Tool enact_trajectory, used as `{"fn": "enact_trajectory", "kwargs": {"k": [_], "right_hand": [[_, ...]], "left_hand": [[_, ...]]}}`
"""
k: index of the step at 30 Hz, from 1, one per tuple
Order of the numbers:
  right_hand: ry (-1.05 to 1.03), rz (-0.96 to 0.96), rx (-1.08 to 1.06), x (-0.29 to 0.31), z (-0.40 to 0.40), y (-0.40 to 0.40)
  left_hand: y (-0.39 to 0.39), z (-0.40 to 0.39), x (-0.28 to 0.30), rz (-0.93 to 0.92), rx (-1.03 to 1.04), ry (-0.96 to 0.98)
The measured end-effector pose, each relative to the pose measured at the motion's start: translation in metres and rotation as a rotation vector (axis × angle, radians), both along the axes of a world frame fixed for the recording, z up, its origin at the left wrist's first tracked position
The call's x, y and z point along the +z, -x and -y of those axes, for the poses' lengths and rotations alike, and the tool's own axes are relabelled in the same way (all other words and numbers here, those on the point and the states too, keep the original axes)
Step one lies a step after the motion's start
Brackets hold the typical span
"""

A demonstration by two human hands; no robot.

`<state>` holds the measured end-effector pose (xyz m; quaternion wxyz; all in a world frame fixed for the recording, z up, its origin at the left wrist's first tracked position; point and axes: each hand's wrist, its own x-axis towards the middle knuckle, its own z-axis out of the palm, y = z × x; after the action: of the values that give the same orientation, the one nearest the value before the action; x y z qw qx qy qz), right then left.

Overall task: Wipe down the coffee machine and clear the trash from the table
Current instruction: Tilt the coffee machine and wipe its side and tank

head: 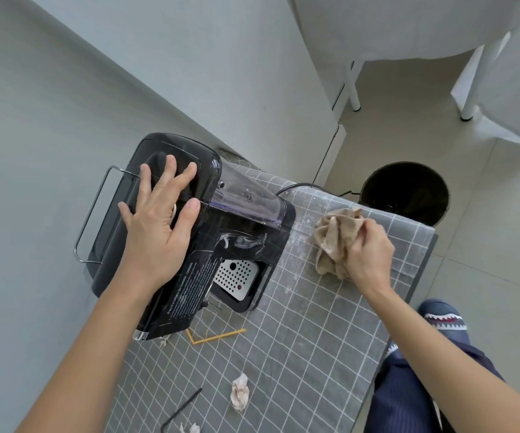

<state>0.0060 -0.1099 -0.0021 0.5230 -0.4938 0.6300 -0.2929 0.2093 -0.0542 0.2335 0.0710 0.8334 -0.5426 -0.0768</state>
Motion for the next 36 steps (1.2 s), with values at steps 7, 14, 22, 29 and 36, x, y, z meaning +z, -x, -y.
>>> {"fn": "enact_trajectory", "kwargs": {"k": [7, 14, 22, 29, 36], "right_hand": [[0.444, -0.458, 0.608, -0.020, -0.025, -0.016], [0.603, -0.704, 0.886, -0.045, -0.020, -0.026], [0.188, 0.113, 0.149, 0.009, -0.011, -0.024], [0.048, 0.744, -0.224, 0.125, -0.048, -0.079], [0.467, 0.499, -0.017, 0.133, -0.080, -0.156]], "left_hand": [[-0.001, 0.000, 0.000, -0.010, 0.009, 0.008], [-0.001, -0.001, 0.001, -0.012, 0.009, 0.005], [0.001, 0.000, 0.002, -0.025, 0.012, 0.011], [0.002, -0.001, 0.001, -0.075, 0.026, 0.041], [-0.001, 0.000, 0.000, -0.058, 0.015, 0.037]]}}
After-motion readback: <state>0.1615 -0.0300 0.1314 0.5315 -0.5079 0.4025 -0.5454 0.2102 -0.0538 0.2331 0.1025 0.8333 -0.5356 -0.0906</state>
